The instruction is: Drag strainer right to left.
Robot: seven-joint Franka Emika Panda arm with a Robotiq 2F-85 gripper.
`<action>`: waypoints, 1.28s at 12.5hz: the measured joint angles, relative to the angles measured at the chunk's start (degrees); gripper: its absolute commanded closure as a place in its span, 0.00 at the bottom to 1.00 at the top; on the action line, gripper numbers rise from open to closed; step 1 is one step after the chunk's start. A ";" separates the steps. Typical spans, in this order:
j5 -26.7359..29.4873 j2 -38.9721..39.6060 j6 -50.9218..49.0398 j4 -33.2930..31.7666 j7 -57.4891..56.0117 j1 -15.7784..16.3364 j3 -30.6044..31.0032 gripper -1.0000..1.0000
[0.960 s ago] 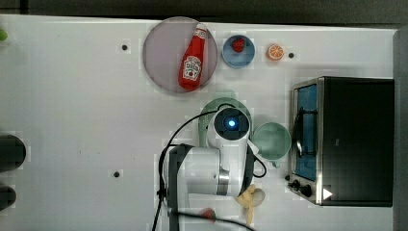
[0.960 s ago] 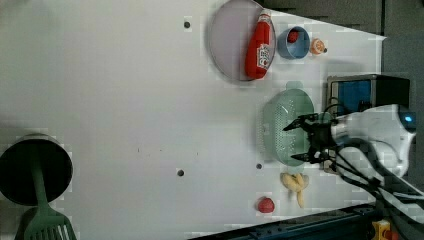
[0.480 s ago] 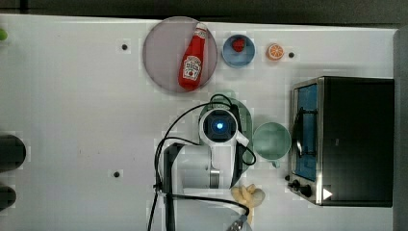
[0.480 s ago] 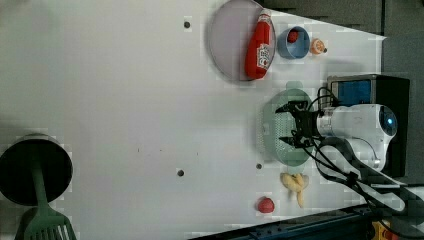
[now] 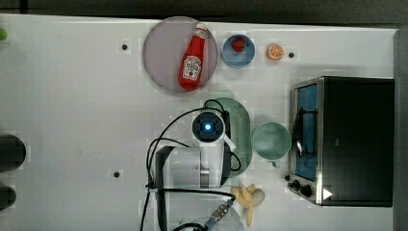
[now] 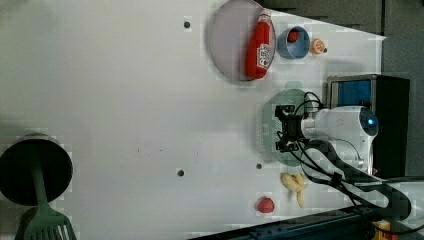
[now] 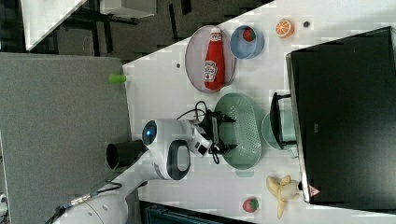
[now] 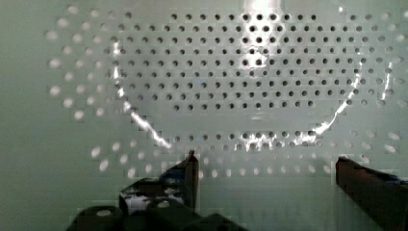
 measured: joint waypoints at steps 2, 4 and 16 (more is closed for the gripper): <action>-0.17 -0.06 0.11 0.00 0.87 1.28 0.61 0.00; -0.77 -0.17 -0.50 -0.11 1.48 3.30 0.99 0.00; -0.45 0.70 -0.39 1.68 20.67 16.83 4.72 0.00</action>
